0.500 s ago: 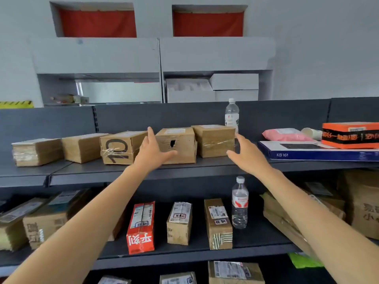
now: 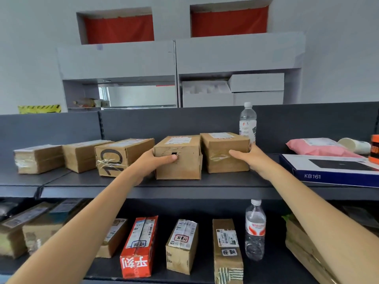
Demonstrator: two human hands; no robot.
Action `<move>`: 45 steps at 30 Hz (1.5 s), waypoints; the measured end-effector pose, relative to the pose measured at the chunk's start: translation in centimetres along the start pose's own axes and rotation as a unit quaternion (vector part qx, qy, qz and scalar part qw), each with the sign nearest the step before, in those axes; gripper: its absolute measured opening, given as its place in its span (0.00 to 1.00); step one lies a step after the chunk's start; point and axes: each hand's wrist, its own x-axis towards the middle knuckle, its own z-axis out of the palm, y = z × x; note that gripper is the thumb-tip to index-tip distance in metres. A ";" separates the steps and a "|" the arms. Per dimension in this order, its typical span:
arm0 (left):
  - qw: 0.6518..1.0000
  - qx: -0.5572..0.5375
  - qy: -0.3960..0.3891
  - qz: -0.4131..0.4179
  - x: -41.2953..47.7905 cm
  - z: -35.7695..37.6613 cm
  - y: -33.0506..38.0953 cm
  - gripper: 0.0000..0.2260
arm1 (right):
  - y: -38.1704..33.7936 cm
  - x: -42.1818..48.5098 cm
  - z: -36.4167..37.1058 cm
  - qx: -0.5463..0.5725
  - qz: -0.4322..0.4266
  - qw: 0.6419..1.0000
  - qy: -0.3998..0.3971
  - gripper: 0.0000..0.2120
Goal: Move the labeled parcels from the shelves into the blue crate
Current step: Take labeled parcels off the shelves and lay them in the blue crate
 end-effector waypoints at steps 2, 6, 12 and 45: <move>1.000 -0.008 -0.001 0.005 0.0 0.6 0.2 0.31 | 0.4 0.4 0.6 -0.016 -0.012 1.000 -0.013 0.32; 0.999 -0.019 0.018 0.021 -0.3 1.5 0.7 0.26 | 0.9 0.6 1.6 -0.040 -0.031 0.998 0.030 0.24; 0.995 -0.035 0.057 0.074 -2.0 2.0 0.5 0.25 | 0.4 -1.2 2.1 -0.040 -0.084 0.992 0.087 0.20; 0.844 -0.072 0.524 -0.089 -51.0 -27.8 -16.2 0.27 | -4.5 -28.9 52.6 0.182 -0.069 0.899 -0.391 0.17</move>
